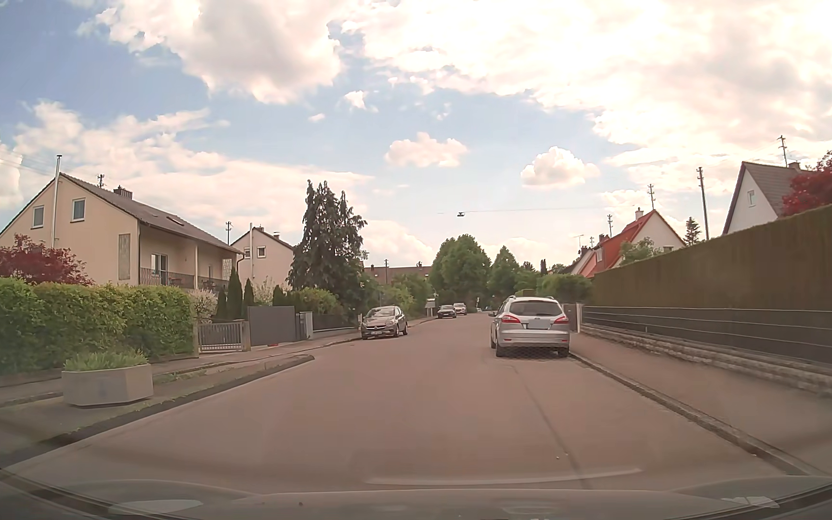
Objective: Follow the waypoints while adhering to traffic rules and regulations
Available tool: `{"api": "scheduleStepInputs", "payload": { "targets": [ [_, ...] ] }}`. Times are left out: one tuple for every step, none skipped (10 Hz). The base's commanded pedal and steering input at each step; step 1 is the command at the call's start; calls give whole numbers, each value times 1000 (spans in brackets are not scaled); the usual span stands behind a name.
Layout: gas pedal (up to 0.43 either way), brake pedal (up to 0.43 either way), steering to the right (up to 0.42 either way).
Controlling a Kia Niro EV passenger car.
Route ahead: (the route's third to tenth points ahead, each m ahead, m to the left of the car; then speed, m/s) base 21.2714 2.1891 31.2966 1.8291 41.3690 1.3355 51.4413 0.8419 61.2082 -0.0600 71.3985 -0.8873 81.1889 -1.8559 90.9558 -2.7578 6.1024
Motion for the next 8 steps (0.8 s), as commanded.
{"api": "scheduleStepInputs", "payload": {
  "targets": [
    [0,18,-87],
    [0,18,-87],
    [0,18,-87],
    [0,18,-87],
    [0,18,-87],
    [0,18,-87],
    [0,18,-87],
    [20,18,-81]
  ]
}}
